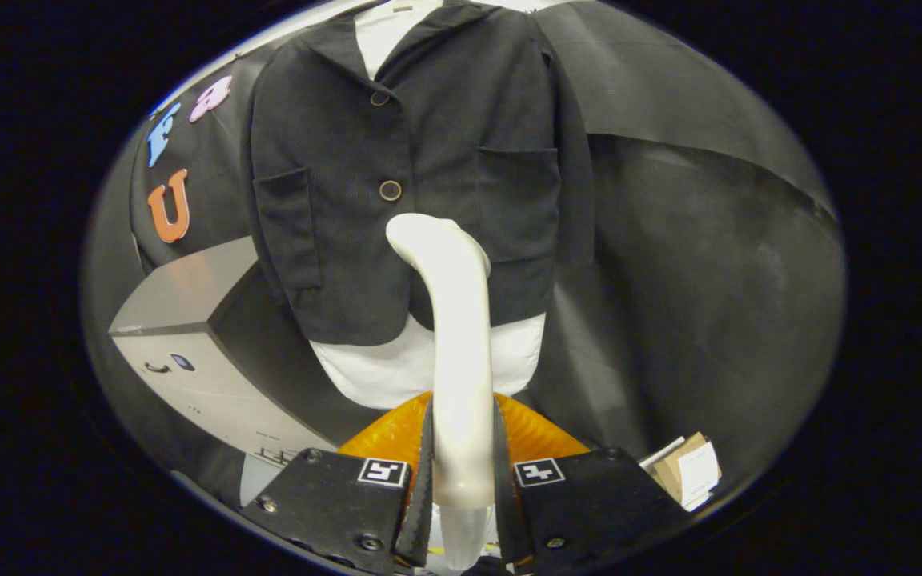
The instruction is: Iron the clothes twice with a garment steamer, once on the left side and once on the right side.
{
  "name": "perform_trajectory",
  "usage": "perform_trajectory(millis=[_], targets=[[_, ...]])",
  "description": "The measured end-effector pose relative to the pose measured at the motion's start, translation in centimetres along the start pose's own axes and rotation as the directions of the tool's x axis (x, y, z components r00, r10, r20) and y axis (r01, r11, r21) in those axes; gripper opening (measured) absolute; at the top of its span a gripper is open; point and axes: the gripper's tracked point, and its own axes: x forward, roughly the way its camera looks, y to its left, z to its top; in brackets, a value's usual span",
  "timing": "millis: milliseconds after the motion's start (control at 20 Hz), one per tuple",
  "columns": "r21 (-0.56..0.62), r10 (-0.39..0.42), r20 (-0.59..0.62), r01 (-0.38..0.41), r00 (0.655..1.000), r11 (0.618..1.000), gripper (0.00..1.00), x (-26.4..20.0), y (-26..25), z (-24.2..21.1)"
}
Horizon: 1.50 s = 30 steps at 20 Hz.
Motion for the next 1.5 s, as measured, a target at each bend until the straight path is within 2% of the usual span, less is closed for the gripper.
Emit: perform_trajectory(millis=[400, 650, 900, 1200, 1500], targets=[[0.018, 0.013, -0.004, -0.013, 1.0, 1.0, 0.36, -0.1, -0.2, 0.2], [0.068, 0.006, 0.015, -0.007, 1.0, 0.998, 0.35, -1.3, 0.0, -0.4], [0.104, 0.004, 0.078, -0.012, 0.997, 0.995, 0.36, -8.4, 0.8, -2.1], [0.053, 0.027, 0.172, -0.037, 0.985, 0.998, 0.36, -18.9, 3.3, -4.2], [-0.048, 0.122, 0.209, -0.114, 0.97, 0.992, 0.36, -25.4, 8.2, -8.3]])
